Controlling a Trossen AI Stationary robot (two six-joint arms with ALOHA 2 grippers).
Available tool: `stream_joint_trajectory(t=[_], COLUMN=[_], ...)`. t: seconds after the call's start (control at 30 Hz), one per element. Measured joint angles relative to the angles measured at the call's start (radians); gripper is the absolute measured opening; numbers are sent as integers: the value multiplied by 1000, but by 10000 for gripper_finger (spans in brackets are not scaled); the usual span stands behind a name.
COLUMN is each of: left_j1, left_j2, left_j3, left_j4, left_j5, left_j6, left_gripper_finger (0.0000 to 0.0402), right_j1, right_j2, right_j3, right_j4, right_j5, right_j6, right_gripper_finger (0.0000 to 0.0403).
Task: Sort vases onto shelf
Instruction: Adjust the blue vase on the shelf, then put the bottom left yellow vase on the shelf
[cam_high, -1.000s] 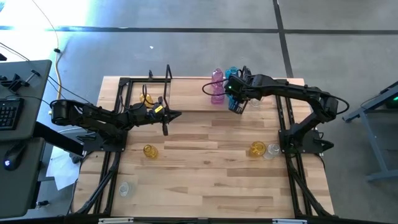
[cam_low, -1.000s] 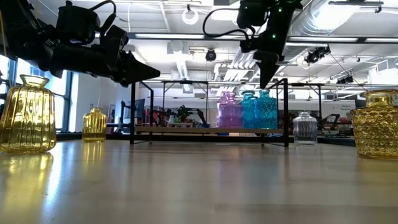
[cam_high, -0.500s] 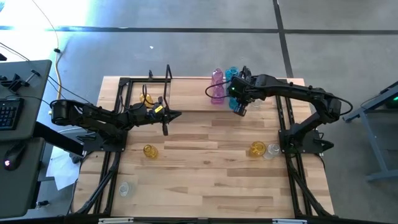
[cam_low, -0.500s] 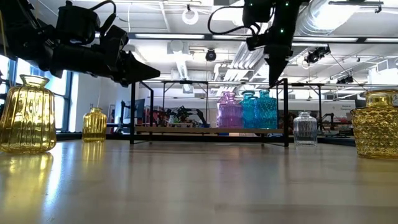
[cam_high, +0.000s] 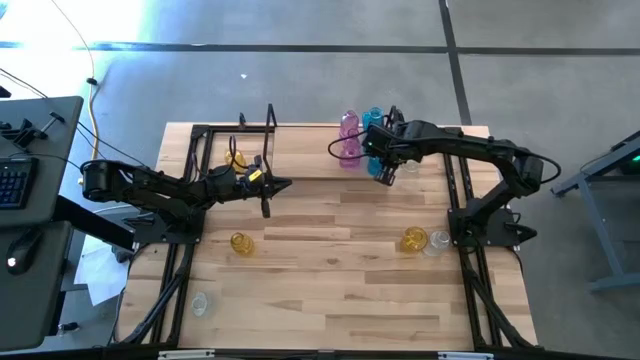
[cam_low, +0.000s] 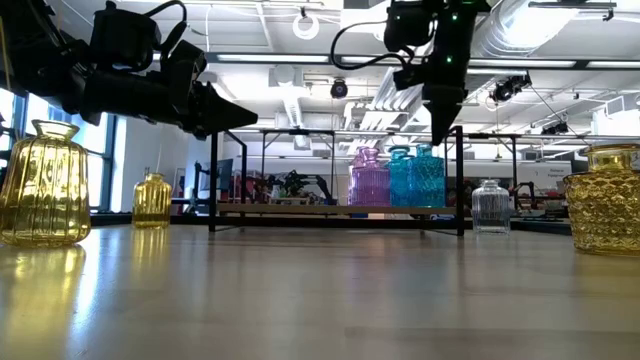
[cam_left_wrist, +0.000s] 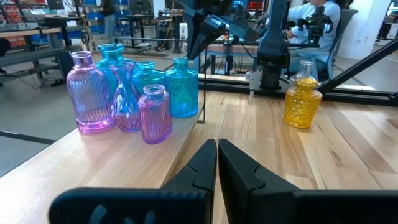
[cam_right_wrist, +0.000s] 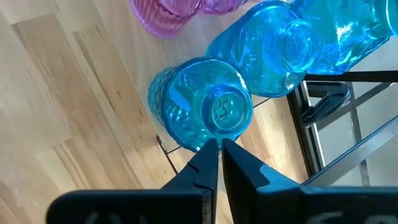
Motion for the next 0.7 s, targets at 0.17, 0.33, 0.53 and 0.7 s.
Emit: stream_joint_trajectory(t=[0.17, 0.33, 0.53, 0.7], left_j1=[0, 0, 0, 0], left_j2=[0, 0, 0, 0], left_j3=[0, 0, 0, 0], left_j4=[0, 0, 0, 0], left_j5=[0, 0, 0, 0], left_j6=[0, 0, 0, 0], left_gripper_finger=[7, 7, 7, 7], right_j1=[0, 8, 61, 123], right_j2=[0, -5, -55, -74], right_j3=[0, 0, 0, 0], right_j4=[20, 20, 13, 69], right_j5=[0, 0, -9, -53], right_j6=[0, -8, 24, 66], right_gripper_finger=[14, 14, 14, 5])
